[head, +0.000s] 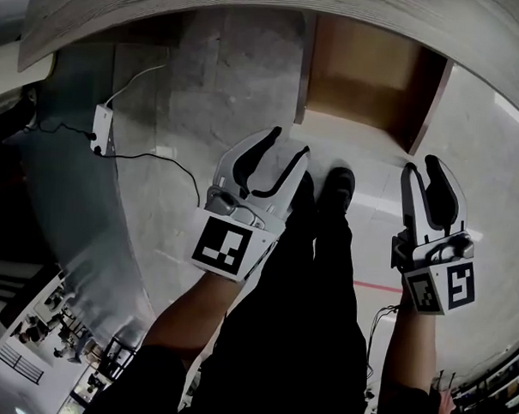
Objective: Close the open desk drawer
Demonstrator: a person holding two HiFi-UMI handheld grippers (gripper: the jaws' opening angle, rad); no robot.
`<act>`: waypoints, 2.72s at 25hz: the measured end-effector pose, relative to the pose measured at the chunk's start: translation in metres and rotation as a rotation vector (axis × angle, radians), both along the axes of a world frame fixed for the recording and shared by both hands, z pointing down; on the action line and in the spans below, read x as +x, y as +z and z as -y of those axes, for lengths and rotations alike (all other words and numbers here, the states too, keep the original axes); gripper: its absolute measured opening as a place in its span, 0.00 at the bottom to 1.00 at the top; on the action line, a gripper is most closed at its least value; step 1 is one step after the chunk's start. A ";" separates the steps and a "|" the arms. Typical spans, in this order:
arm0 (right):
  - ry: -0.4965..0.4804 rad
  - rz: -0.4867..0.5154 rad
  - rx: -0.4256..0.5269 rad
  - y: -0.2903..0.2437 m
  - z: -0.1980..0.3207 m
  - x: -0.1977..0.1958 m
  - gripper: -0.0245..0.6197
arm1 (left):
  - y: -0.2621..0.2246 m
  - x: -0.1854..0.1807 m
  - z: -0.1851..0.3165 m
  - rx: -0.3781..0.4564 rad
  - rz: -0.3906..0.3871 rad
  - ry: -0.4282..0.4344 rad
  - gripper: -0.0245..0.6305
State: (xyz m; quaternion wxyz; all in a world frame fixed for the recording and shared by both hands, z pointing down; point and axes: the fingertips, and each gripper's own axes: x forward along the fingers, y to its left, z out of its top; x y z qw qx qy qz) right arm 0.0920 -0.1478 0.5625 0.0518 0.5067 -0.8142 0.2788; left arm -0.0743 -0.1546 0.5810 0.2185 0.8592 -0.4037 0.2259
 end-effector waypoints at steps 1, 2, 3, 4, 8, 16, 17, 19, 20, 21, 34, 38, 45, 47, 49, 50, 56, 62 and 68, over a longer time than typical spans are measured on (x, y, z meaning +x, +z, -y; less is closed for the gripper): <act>0.001 -0.001 -0.018 0.007 -0.002 0.002 0.30 | 0.006 0.001 -0.002 -0.013 -0.001 0.006 0.30; -0.005 -0.006 -0.034 0.014 -0.006 0.002 0.33 | 0.011 0.002 -0.003 -0.025 -0.004 0.014 0.32; -0.012 -0.009 -0.047 0.020 -0.009 0.001 0.34 | 0.014 0.005 -0.004 -0.034 -0.007 0.019 0.33; -0.011 -0.004 -0.060 0.024 -0.012 0.000 0.36 | 0.016 0.007 -0.005 -0.039 -0.009 0.022 0.34; 0.005 0.003 -0.108 0.042 -0.020 -0.005 0.38 | 0.025 0.013 -0.010 -0.051 -0.006 0.019 0.34; -0.003 -0.072 -0.177 0.061 -0.019 -0.006 0.38 | 0.032 0.012 0.001 -0.026 0.030 0.042 0.34; 0.002 -0.070 -0.177 0.061 -0.018 -0.005 0.37 | 0.033 0.012 0.003 -0.023 0.033 0.047 0.34; 0.016 -0.063 -0.176 0.061 -0.017 -0.004 0.37 | 0.033 0.015 0.006 -0.019 0.033 0.049 0.34; 0.022 -0.058 -0.173 0.060 -0.017 -0.004 0.37 | 0.032 0.015 0.006 -0.017 0.026 0.043 0.34; 0.029 -0.050 -0.169 0.058 -0.017 -0.004 0.37 | 0.029 0.015 0.006 -0.015 0.015 0.032 0.34; 0.127 0.022 -0.037 0.009 0.040 0.013 0.38 | -0.015 0.027 0.059 0.090 -0.033 0.015 0.34; 0.169 0.045 0.019 -0.009 0.074 0.022 0.38 | -0.032 0.035 0.094 0.152 -0.040 0.000 0.34; 0.221 0.051 -0.041 0.008 0.068 0.021 0.19 | -0.038 0.039 0.113 0.198 -0.053 -0.012 0.34; 0.177 0.069 -0.029 0.008 0.075 0.008 0.13 | -0.036 0.037 0.109 0.185 -0.070 -0.031 0.34; 0.144 0.064 -0.016 0.004 0.084 -0.002 0.11 | -0.035 0.034 0.098 0.162 -0.094 -0.031 0.33; 0.133 0.058 -0.014 0.002 0.089 -0.005 0.09 | -0.033 0.034 0.091 0.154 -0.088 -0.013 0.33; 0.126 0.024 0.009 0.005 0.101 -0.010 0.08 | -0.024 0.047 0.095 0.171 -0.087 0.044 0.26; 0.156 -0.025 0.064 0.002 0.118 -0.006 0.08 | -0.031 0.058 0.124 0.284 -0.092 0.063 0.18; 0.166 -0.007 0.082 0.004 0.136 -0.011 0.08 | -0.030 0.054 0.143 0.317 -0.099 0.023 0.16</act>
